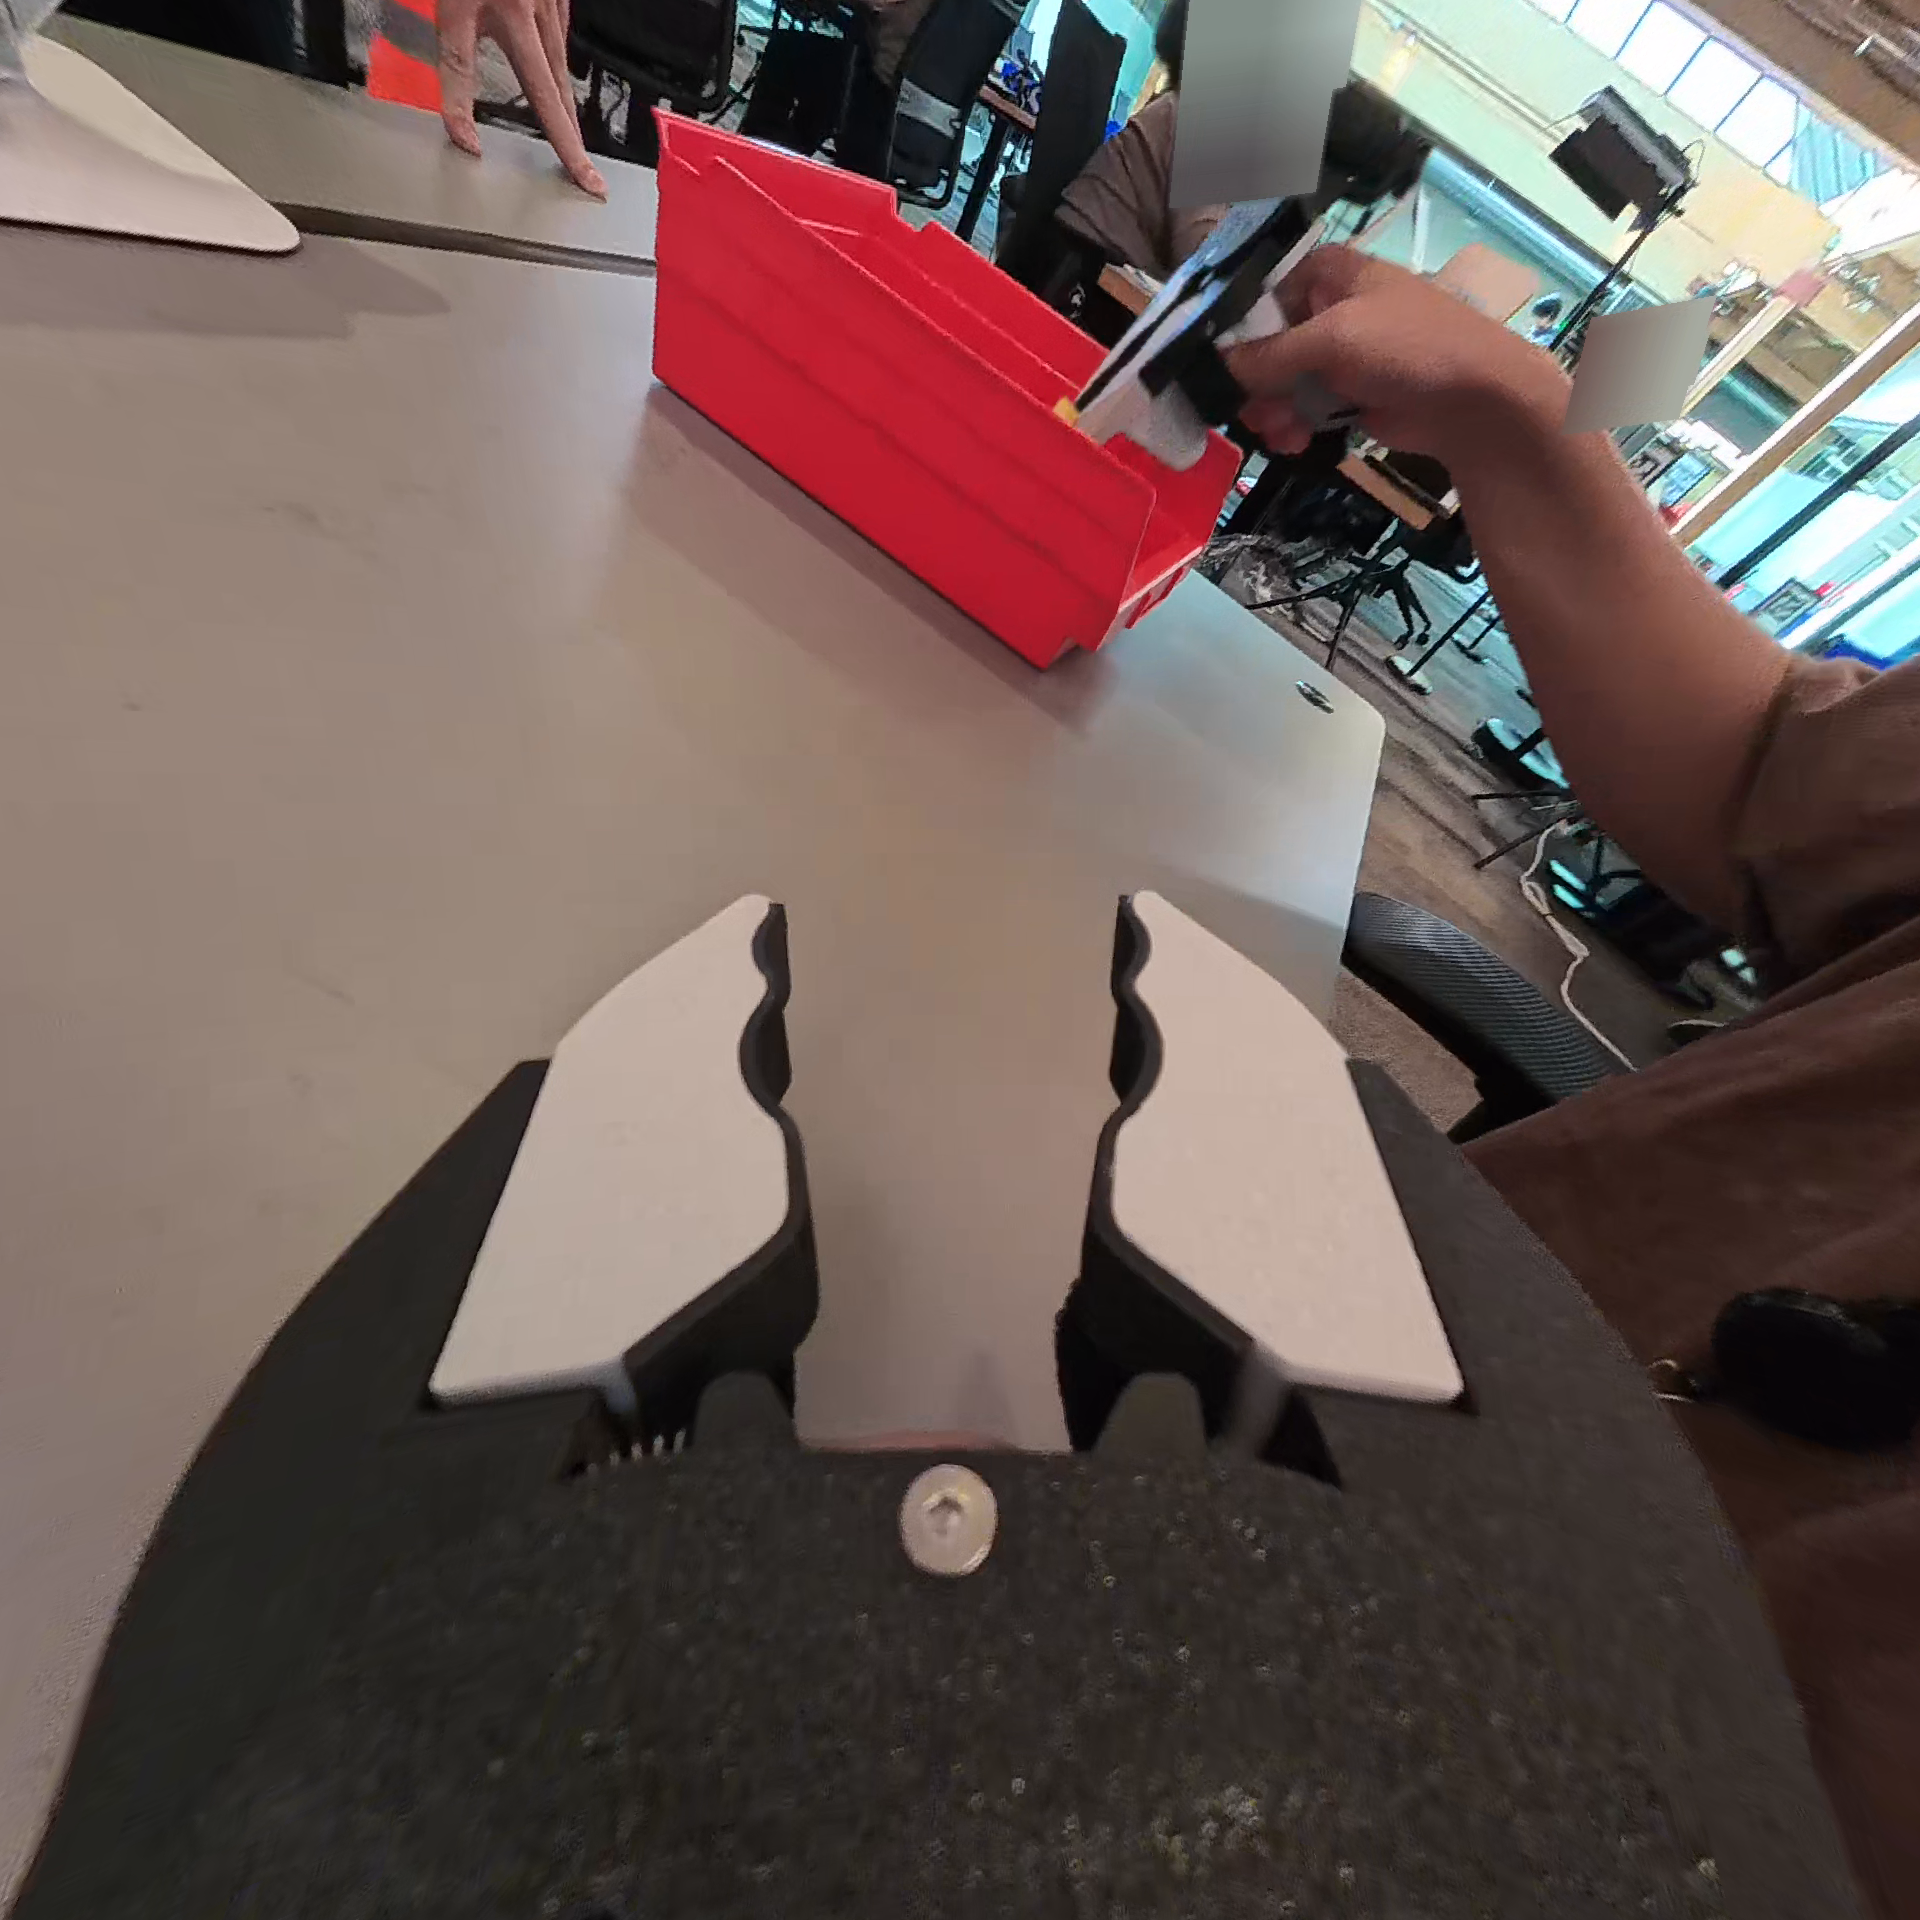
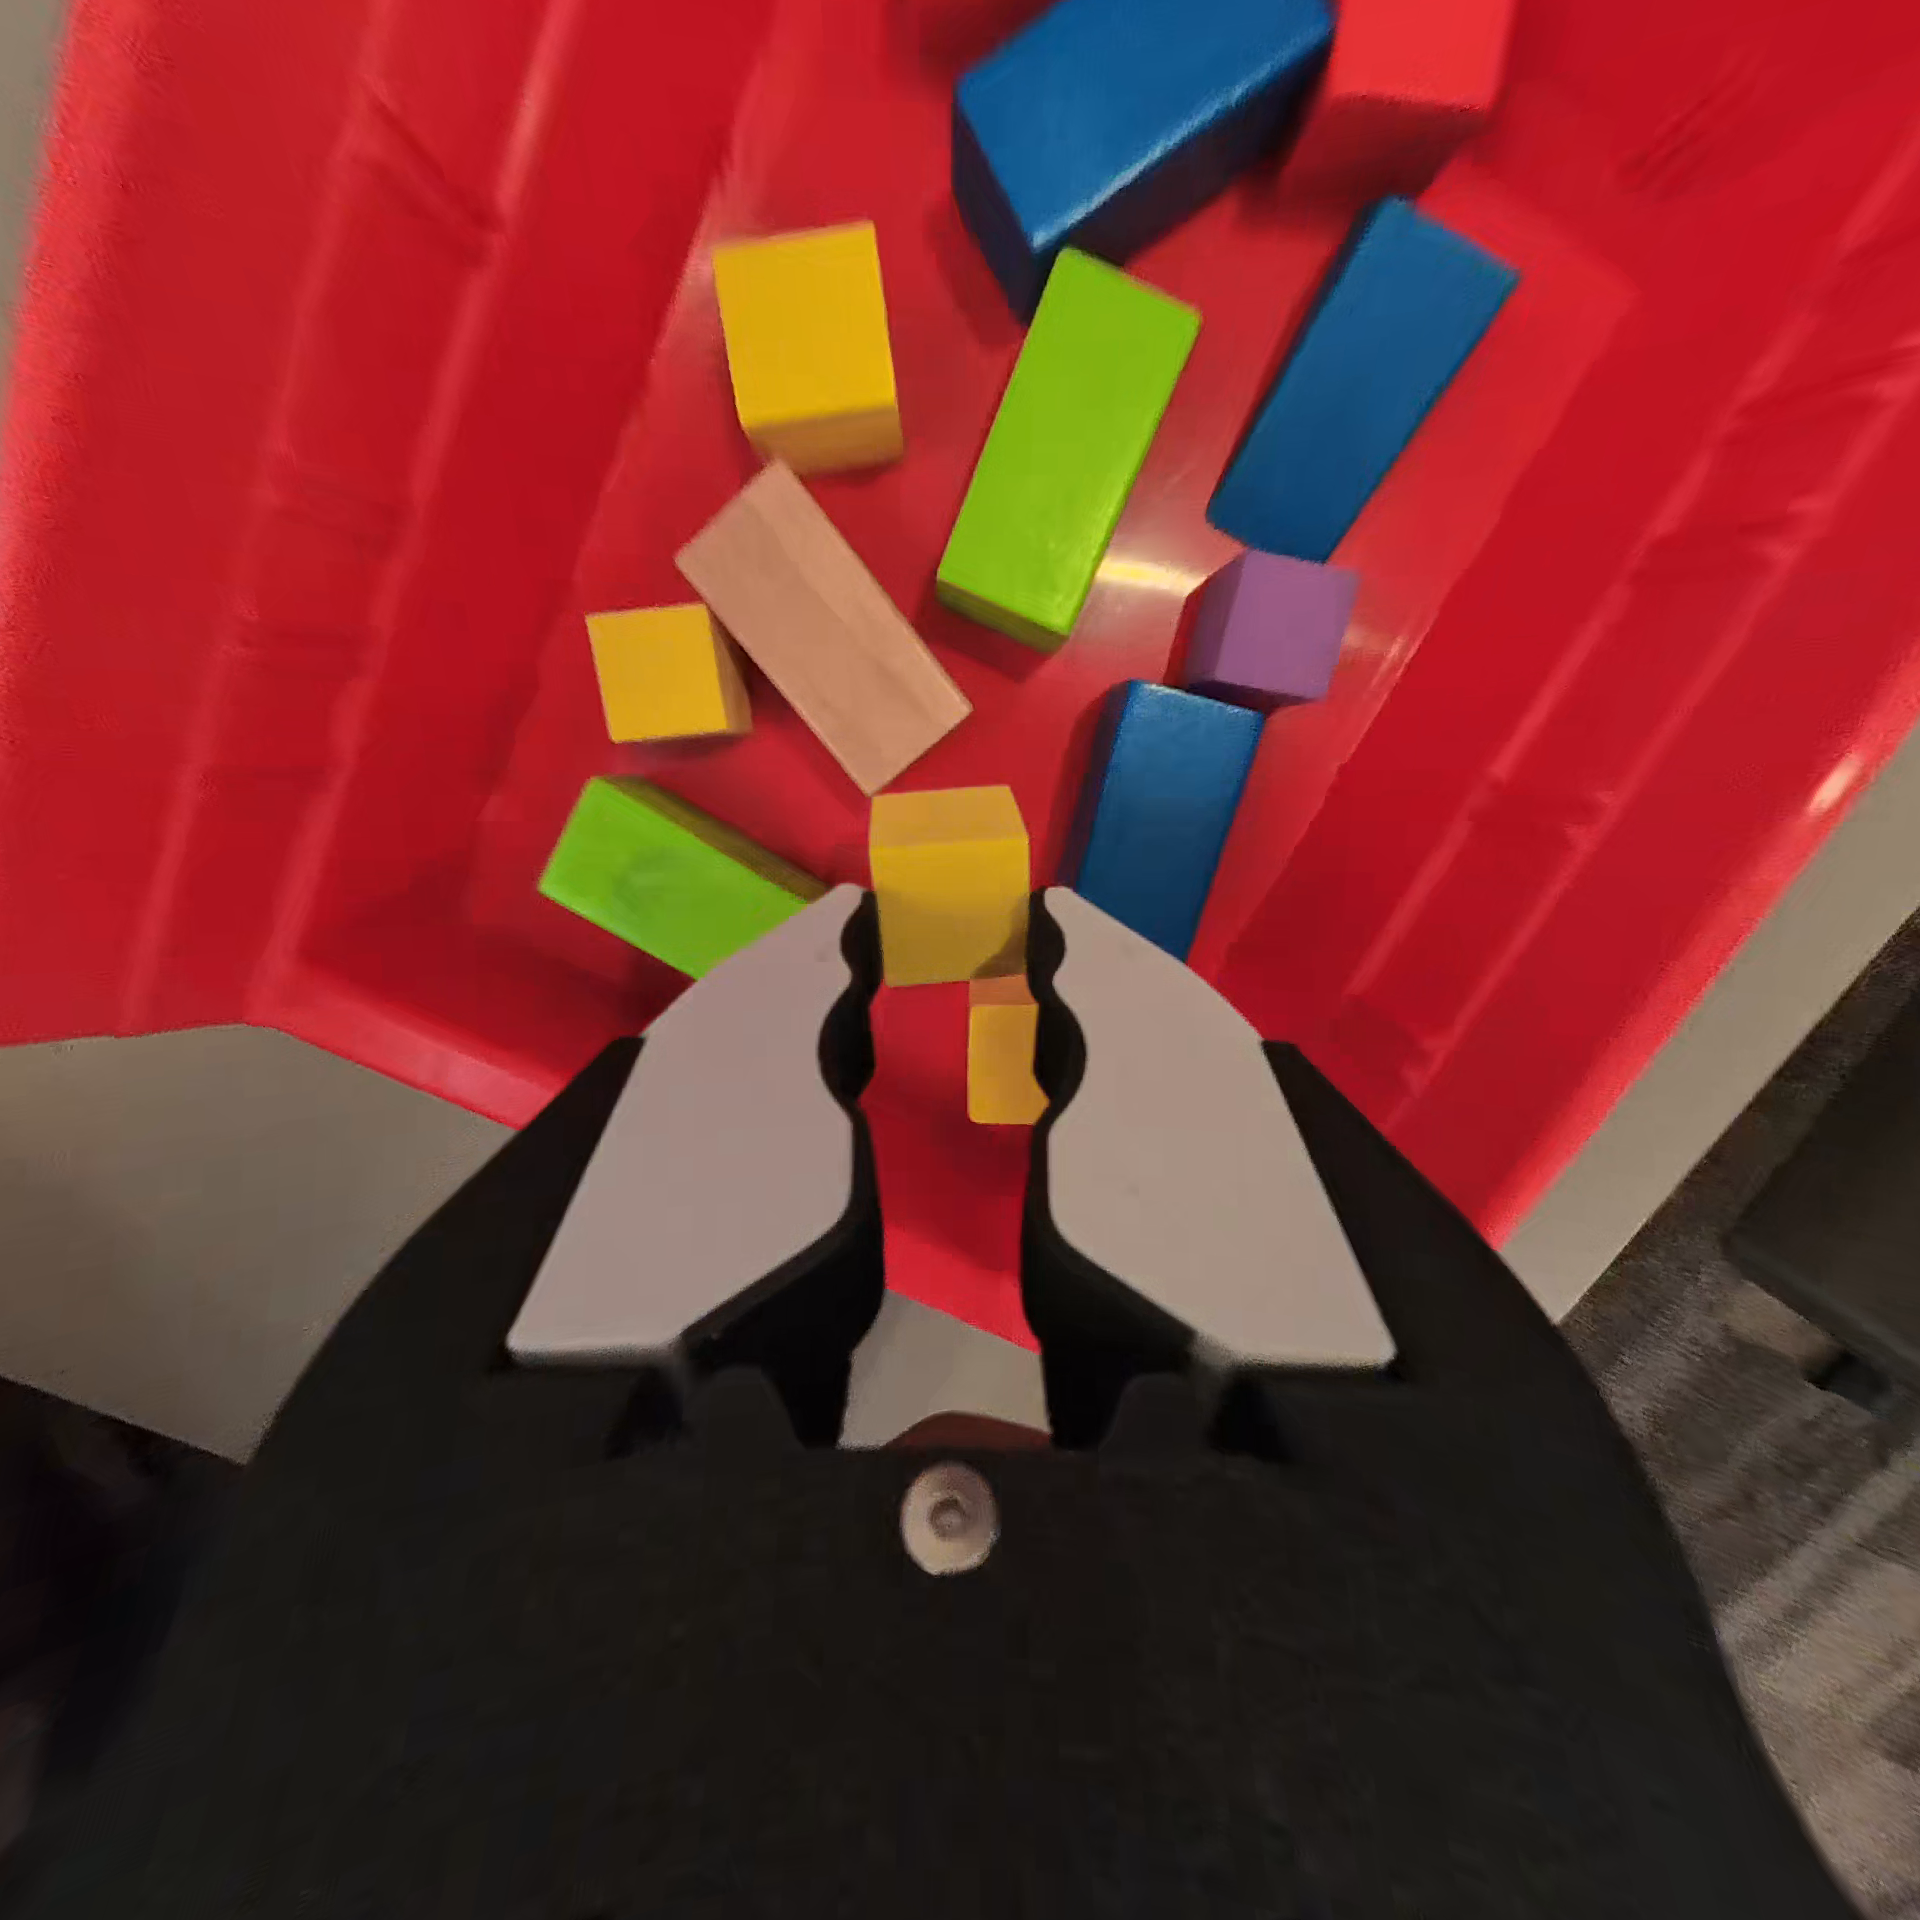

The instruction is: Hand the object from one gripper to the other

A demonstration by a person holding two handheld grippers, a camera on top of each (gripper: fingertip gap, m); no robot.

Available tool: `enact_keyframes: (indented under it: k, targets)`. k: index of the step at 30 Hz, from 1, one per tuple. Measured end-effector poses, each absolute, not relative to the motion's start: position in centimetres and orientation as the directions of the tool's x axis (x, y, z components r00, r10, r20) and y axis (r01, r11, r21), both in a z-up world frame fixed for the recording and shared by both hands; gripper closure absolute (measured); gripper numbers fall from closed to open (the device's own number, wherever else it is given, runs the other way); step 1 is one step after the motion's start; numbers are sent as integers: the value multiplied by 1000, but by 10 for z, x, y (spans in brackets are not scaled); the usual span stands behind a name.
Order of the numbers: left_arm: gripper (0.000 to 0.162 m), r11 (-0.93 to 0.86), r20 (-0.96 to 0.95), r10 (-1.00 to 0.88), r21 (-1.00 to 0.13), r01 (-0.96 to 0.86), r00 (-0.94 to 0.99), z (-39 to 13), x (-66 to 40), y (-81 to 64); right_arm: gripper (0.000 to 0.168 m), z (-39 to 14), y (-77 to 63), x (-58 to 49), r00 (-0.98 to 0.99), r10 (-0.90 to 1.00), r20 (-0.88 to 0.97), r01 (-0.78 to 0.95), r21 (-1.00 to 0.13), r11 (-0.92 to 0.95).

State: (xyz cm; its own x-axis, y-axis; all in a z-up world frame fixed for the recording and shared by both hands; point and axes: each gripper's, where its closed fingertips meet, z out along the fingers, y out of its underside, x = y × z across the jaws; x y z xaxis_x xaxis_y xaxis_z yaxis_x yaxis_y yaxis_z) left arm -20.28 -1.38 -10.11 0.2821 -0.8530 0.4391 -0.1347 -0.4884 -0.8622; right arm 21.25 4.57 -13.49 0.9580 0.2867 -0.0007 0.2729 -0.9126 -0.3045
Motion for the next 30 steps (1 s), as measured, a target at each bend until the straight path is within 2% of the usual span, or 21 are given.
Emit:
enact_keyframes:
  k: [3, 12, 15, 21, 23, 25, 28, 30]
  targets:
    - [103, -471, 419, -862, -871, -143, 287, -100, -205, -14, 141, -151, 42, 213, 942, 335, 21, 332, -207, -920]
    - [103, -451, 386, -875, -869, -203, 291, -110, -201, -19, 141, -183, 39, 219, 916, 398, 57, 399, -17, -917]
    - [103, -448, 380, -875, -869, -208, 299, -112, -202, -17, 141, -186, 39, 219, 916, 399, 44, 399, 3, -917]
    - [102, -457, 390, -870, -867, -198, 300, -111, -203, -15, 136, -185, 39, 219, 922, 384, 46, 386, -28, -922]
    - [102, -456, 387, -871, -867, -202, 302, -112, -203, -15, 124, -170, 36, 222, 929, 361, 76, 366, -66, -928]
    - [102, -458, 386, -869, -865, -206, 311, -114, -204, -14, 123, -141, 33, 221, 940, 323, 109, 338, -180, -924]
    - [101, -450, 374, -871, -868, -211, 318, -115, -205, -13, 123, -90, 32, 213, 971, 199, 130, 237, -503, -831]
    - [101, -447, 372, -872, -870, -209, 318, -114, -204, -13, 123, -68, 25, 202, 994, 95, 56, 106, -714, -692]
